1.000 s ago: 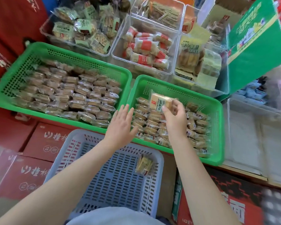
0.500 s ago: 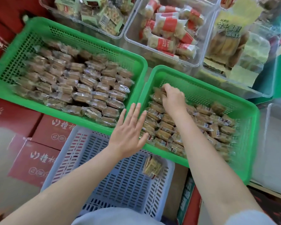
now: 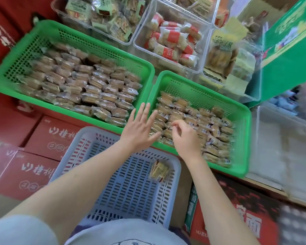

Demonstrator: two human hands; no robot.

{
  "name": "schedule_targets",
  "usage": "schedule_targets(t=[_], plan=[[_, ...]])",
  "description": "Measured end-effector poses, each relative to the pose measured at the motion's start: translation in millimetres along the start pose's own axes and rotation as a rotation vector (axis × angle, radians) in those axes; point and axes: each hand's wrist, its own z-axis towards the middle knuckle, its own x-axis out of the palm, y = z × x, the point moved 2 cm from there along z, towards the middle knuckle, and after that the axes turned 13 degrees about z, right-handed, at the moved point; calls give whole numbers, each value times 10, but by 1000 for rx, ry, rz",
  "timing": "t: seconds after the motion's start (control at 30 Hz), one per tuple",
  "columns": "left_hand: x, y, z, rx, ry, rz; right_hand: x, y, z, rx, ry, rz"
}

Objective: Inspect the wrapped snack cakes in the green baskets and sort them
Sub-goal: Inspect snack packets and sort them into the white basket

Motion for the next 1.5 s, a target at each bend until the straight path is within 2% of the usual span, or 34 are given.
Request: schedule_targets(t=[0.13, 0.27, 0.53, 0.7, 0.83, 0.93, 1.03, 1.13, 1.33, 1.5], plan=[[-165, -18, -181, 1, 79, -75, -12, 0, -740, 108, 4, 40], [-514, -180, -788, 51, 141, -112, -95, 20, -1299, 191, 52, 84], [-810, -469, -2246, -16, -45, -189, -208, 187, -1923, 52, 130, 153], [-929, -459, -2742, 3, -36, -127, -274, 220, -2306, -4, -5, 247], [-1090, -401, -2783, 11, -71, -75, -186, 315, -2574, 14, -52, 315], [-1079, -317, -2766, 52, -81, -88, -29, 492, -2570, 25, -87, 270], [-1003, -1, -2721, 100, -90, -93, 250, 760, -2438, 31, -109, 199], [-920, 622, -2695, 125, -112, -126, 641, 1123, -2215, 61, -105, 118], [-768, 2001, -2590, 147, -88, -180, 1591, 1817, -1876, 289, 22, 39], [-610, 2457, -2300, 211, -25, -215, 1925, 2098, -1589, 346, 67, -13]])
